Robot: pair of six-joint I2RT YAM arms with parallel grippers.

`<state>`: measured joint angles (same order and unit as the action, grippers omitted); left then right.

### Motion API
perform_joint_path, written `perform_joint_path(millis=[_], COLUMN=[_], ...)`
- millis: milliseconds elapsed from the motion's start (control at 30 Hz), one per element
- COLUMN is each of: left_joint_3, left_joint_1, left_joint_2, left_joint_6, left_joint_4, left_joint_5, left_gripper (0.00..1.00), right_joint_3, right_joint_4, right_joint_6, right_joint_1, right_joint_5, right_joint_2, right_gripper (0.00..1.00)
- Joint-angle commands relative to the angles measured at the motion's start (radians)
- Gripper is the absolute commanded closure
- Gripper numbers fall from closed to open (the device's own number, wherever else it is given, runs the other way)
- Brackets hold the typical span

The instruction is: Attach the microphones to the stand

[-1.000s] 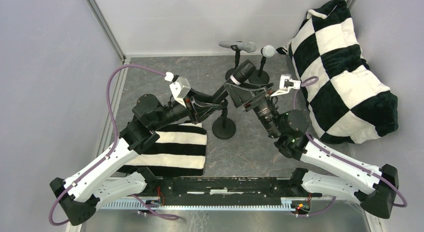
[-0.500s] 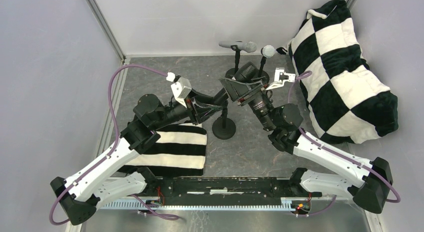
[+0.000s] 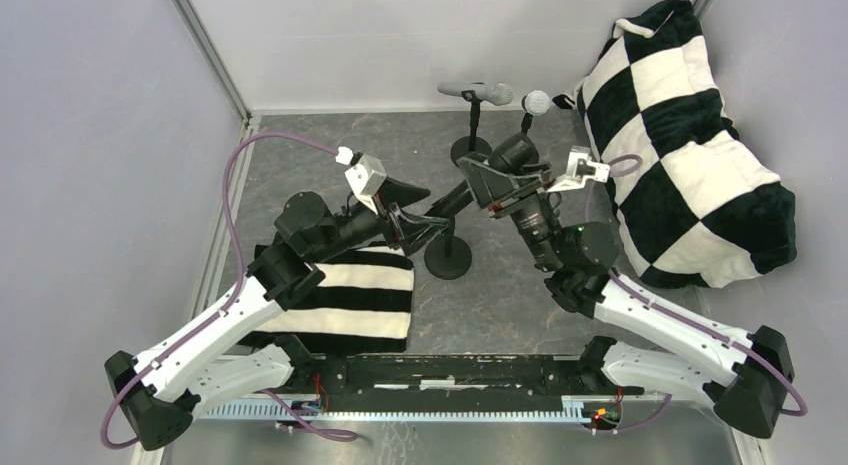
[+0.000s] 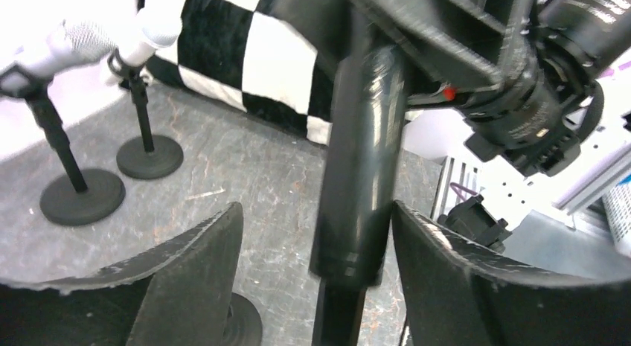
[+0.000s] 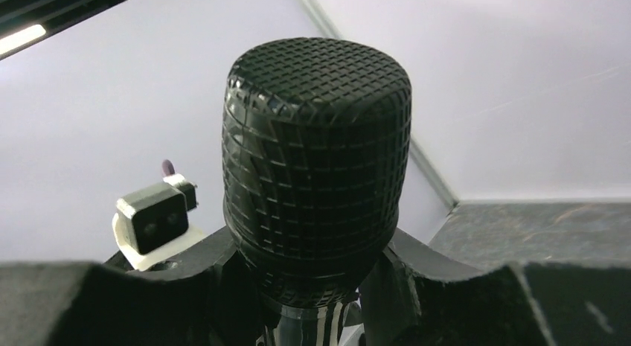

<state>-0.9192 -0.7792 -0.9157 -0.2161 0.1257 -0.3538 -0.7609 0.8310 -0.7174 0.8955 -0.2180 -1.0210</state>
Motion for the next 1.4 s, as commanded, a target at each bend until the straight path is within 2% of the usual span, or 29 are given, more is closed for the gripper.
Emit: perform_joint_path(millis=[0, 33, 67, 200, 367, 633, 933, 1100, 1300, 1367], left_joint_3=[0.042, 0.052, 0.065, 0.144, 0.240, 0.299, 0.241, 0.225, 0.188, 0.179], left_joint_1=[0.003, 0.003, 0.003, 0.003, 0.003, -0.004, -0.027, -0.032, -0.032, -0.032], left_joint_2=[0.006, 0.006, 0.006, 0.011, -0.013, -0.133, -0.278, -0.320, -0.377, -0.390], left_joint_6=[-0.100, -0.119, -0.145, -0.279, -0.434, -0.543, -0.582, -0.587, -0.582, -0.580], left_joint_4=[0.045, 0.047, 0.049, 0.101, 0.180, 0.355, 0.400, 0.428, 0.436, 0.436], left_joint_5=[0.134, 0.164, 0.202, 0.344, 0.481, 0.557, 0.613, 0.597, 0.559, 0.546], left_gripper=[0.09, 0.03, 0.01, 0.00, 0.00, 0.00, 0.01, 0.13, 0.38, 0.43], right_joint_3=[0.027, 0.031, 0.037, 0.061, 0.114, 0.158, 0.169, 0.167, 0.167, 0.166], right_joint_4=[0.046, 0.011, -0.029, -0.156, -0.240, -0.349, -0.390, -0.395, -0.401, -0.404], right_joint_6=[0.182, 0.226, 0.265, 0.431, 0.558, 0.586, 0.600, 0.609, 0.607, 0.607], right_joint_1=[-0.008, -0.007, -0.008, -0.008, -0.007, -0.008, -0.007, -0.007, -0.007, -0.008], right_joint_5=[-0.103, -0.129, -0.157, -0.267, -0.388, -0.461, -0.489, -0.494, -0.495, -0.495], right_joint_2=[0.110, 0.135, 0.160, 0.256, 0.363, 0.468, 0.514, 0.518, 0.517, 0.520], right_gripper=[1.00, 1.00, 1.00, 1.00, 1.00, 1.00, 1.00, 1.00, 1.00, 1.00])
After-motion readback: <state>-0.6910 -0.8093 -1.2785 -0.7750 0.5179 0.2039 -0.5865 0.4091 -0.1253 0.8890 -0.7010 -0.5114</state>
